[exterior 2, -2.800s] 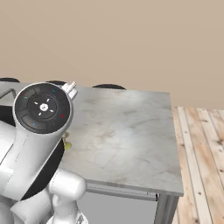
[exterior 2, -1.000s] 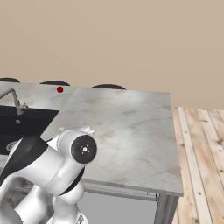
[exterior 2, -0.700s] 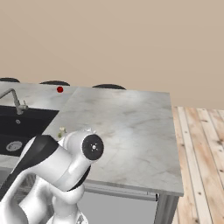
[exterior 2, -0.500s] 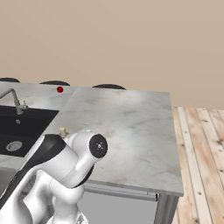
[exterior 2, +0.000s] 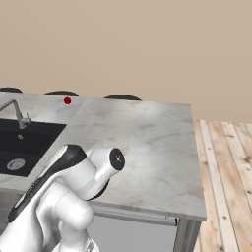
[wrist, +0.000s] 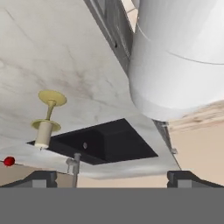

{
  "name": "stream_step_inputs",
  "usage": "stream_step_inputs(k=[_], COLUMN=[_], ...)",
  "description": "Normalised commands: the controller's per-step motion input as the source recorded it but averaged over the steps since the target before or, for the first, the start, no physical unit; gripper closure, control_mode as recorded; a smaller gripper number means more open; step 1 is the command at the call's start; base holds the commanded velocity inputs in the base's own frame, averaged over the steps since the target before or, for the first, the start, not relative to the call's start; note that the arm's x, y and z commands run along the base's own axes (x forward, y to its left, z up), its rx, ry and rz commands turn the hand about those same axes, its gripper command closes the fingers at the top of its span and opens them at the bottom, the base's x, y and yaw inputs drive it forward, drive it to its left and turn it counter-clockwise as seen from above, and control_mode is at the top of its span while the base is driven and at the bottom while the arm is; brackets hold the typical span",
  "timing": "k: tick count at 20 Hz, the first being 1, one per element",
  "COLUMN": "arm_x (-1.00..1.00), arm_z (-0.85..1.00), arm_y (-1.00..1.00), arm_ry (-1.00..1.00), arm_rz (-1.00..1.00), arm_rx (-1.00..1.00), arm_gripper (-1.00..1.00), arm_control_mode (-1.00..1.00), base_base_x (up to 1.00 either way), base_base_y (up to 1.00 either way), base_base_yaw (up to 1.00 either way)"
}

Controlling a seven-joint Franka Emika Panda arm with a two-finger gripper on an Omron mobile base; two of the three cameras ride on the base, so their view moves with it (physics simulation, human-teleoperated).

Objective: Pick the candle and candle from the dining table and place them in the open cabinet. Close the cabinet after placing the objects.

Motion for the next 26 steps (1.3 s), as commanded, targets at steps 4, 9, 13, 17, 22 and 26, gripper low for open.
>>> stream_step_inputs(k=[4,9,13,17,22,26], arm_x=[0.41,0.47,0.47,0.35,0.21,0.21], arm_z=[-0.25,-0.13,-0.09,-0.13,-0.22,-0.21], arm_y=[0.15,0.15,0.06,0.03,0.01,0.0], arm_ry=[0.09,0.04,0.0,0.0,0.0,0.0], arm_rz=[0.02,0.0,0.0,0.0,0.0,0.0], arm_rx=[0.0,0.0,0.0,0.0,0.0,0.0], arm_gripper=[-1.0,-1.0,-1.0,-1.0,-1.0,-1.0], arm_control_mode=[-1.0,-1.0,-1.0,-1.0,-1.0,-1.0], base_base_x=[0.0,0.0,0.0,0.0,0.0,0.0], base_base_y=[0.0,0.0,0.0,0.0,0.0,0.0], base_base_yaw=[0.0,0.0,0.0,0.0,0.0,0.0])
